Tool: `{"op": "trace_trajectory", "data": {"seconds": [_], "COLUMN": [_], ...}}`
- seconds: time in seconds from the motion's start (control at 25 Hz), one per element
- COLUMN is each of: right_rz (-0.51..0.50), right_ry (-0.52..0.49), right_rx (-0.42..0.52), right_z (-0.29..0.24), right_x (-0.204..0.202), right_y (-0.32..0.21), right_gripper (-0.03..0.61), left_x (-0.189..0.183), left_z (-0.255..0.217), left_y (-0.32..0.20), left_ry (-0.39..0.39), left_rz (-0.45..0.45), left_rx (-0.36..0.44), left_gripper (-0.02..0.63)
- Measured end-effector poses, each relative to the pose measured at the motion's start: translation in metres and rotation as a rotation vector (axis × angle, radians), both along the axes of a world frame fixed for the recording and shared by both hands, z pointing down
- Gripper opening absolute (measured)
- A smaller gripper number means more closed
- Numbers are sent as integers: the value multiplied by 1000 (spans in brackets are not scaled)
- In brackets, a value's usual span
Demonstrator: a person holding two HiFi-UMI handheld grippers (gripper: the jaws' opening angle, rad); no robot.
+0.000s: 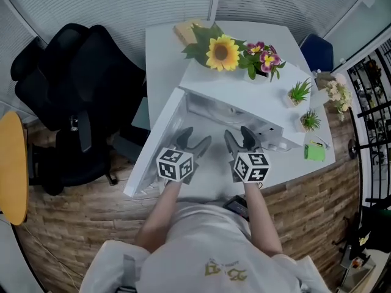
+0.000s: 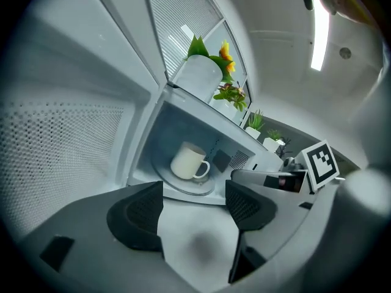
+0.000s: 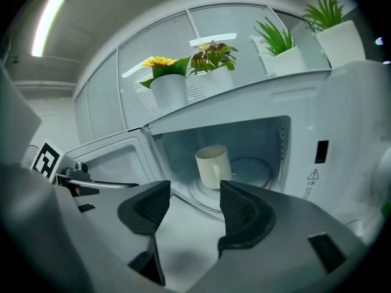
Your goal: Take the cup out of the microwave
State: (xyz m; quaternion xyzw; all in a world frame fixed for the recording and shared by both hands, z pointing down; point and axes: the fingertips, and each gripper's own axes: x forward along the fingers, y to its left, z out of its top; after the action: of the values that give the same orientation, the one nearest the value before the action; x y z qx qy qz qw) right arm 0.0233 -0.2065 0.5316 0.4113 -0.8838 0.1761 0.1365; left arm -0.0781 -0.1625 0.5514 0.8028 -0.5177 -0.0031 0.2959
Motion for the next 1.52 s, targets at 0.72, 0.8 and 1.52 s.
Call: {"op": "trace_trajectory", "data": {"seconds": [0.72,0.8,1.52], "right_rz": [-50,-62,-291], "right_ry": [26,25,62], "right_rx": [-54,-57,-19], "right_z": [35,39,51], "right_x": [-22,-27,-66], "right_y": [-69,-71,-59], "right_gripper": [252,252,196], "left_x": [-5,-7,-10], "left_z": [20,22,40], "left_y": [-21,-22,-25], "left_ry": [-7,-6,39], "left_rz": [-55,-64,-103], "left_rx": [-34,-40,-79], "left_gripper": [313,313,310]}}
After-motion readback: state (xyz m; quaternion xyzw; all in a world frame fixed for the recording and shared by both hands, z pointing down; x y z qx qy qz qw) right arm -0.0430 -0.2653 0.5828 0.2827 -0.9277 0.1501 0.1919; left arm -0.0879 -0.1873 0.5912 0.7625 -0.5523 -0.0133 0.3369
